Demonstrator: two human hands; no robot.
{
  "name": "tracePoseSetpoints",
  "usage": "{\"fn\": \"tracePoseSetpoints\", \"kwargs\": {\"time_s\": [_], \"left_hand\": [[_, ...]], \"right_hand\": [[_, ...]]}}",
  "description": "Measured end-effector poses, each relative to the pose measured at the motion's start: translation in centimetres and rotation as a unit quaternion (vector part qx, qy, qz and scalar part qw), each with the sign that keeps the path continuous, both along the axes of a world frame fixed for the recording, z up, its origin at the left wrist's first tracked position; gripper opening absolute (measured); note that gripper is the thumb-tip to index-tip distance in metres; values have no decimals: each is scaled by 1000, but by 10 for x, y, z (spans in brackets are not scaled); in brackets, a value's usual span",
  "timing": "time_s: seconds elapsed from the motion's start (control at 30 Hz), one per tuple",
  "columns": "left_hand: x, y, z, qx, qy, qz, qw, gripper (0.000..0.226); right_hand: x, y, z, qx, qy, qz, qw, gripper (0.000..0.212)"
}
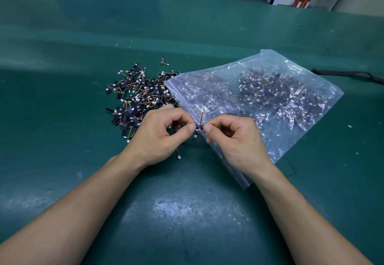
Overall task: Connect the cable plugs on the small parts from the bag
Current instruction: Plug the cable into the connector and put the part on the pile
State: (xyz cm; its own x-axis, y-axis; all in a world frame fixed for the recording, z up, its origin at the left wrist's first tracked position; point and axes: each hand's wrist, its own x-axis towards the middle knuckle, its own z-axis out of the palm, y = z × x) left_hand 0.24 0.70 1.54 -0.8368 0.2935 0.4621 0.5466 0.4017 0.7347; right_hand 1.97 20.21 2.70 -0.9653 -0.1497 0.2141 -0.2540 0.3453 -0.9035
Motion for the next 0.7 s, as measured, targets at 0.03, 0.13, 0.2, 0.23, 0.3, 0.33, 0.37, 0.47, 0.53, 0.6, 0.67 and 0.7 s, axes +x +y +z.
{"fn": "tracePoseSetpoints", "kwargs": {"time_s": [0.03, 0.13, 0.2, 0.23, 0.3, 0.33, 0.37, 0.47, 0.53, 0.6, 0.67, 0.7], "left_hand": [[0, 0, 0, 1, -1, -1, 1000, 9], [0, 0, -1, -1, 3, -1, 1000, 10], [-1, 0, -1, -3, 7, 2, 1000, 10], [-1, 0, -1, -4, 8, 4, 1000, 10], [-1, 0, -1, -9, 13, 8, 1000, 10], [-1, 0, 0, -12, 14, 8, 1000, 10], [-1, 0, 0, -14, 13, 7, 1000, 10], [-1, -1, 0, -18, 10, 9, 1000, 12], [-1, -1, 0, -18, 5, 13, 1000, 16], [-1, -1, -1, -19, 3, 15, 1000, 19], [-1, -1, -1, -22, 8, 17, 1000, 19], [-1, -1, -1, -23, 12, 19, 999, 18]], "right_hand": [[0, 0, 0, 0, 0, 0, 1000, 25], [0, 0, 0, -3, -4, 3, 1000, 23], [0, 0, 0, -9, -7, 3, 1000, 20], [1, 0, 0, -13, -8, 3, 1000, 17], [1, 0, 0, -16, -7, 2, 1000, 14], [2, 0, 0, -14, -5, 1, 1000, 14], [2, 0, 0, -11, -3, 0, 1000, 15], [1, -1, -1, -5, 2, -1, 1000, 21], [0, -1, -1, 0, 4, -2, 1000, 25], [1, -1, -1, -5, -1, -2, 1000, 26], [1, -1, -1, -10, -6, -1, 1000, 24], [1, -1, -1, -13, -6, -1, 1000, 23]]}}
